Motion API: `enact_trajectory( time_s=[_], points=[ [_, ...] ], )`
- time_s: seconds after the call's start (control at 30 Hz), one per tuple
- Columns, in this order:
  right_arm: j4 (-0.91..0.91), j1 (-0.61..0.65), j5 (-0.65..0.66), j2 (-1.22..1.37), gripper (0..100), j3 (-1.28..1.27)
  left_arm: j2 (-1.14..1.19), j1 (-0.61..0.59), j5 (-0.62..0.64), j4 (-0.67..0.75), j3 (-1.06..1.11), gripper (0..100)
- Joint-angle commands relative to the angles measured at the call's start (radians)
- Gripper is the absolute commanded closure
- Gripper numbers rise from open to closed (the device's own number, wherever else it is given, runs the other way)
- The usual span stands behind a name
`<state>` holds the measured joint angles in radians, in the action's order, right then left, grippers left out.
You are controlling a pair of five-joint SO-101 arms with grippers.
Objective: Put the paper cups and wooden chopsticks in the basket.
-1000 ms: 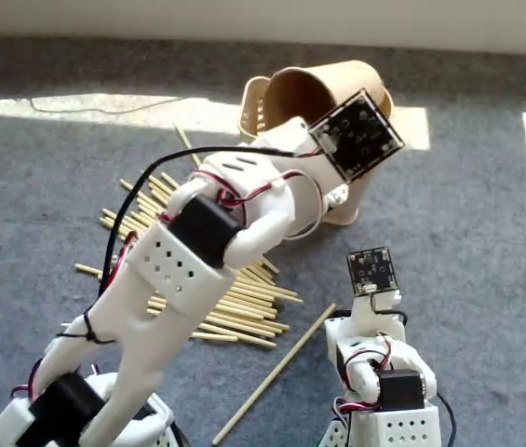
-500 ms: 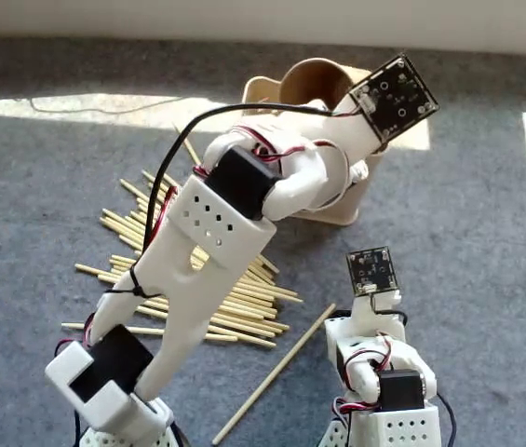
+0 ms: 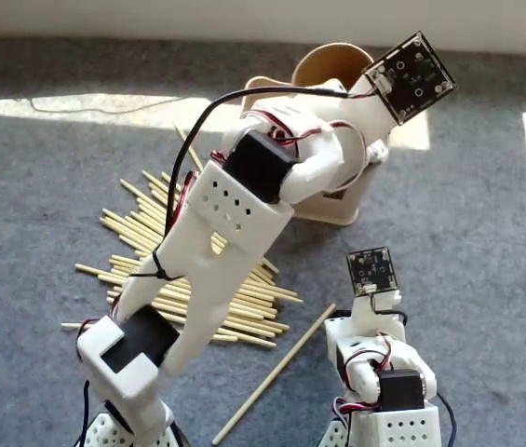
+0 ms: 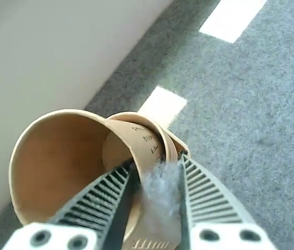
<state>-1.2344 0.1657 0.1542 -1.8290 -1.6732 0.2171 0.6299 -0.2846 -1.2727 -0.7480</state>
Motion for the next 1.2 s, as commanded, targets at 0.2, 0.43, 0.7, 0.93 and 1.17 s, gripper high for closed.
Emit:
enact_trajectory(
  time_s=[0.2,0.43,0.7,0.93,1.17],
  points=[
    [-0.010,-0.010,0.000,-0.005,99.3,-0.097,0.004,0.018,0.008,0.180,-0.050,87],
    [-0.010,-0.010,0.000,-0.005,99.3,-0.097,-0.004,0.018,0.008,0.114,-0.050,87],
    [-0.010,-0.010,0.000,-0.005,99.3,-0.097,0.004,-0.005,0.003,-0.005,-0.047,98],
    [-0.010,-0.010,0.000,-0.005,99.3,-0.097,0.005,-0.004,0.006,0.003,0.021,99],
    [-0.010,-0.010,0.000,-0.005,99.3,-0.097,0.005,0.008,0.006,0.023,0.147,99]
  ],
)
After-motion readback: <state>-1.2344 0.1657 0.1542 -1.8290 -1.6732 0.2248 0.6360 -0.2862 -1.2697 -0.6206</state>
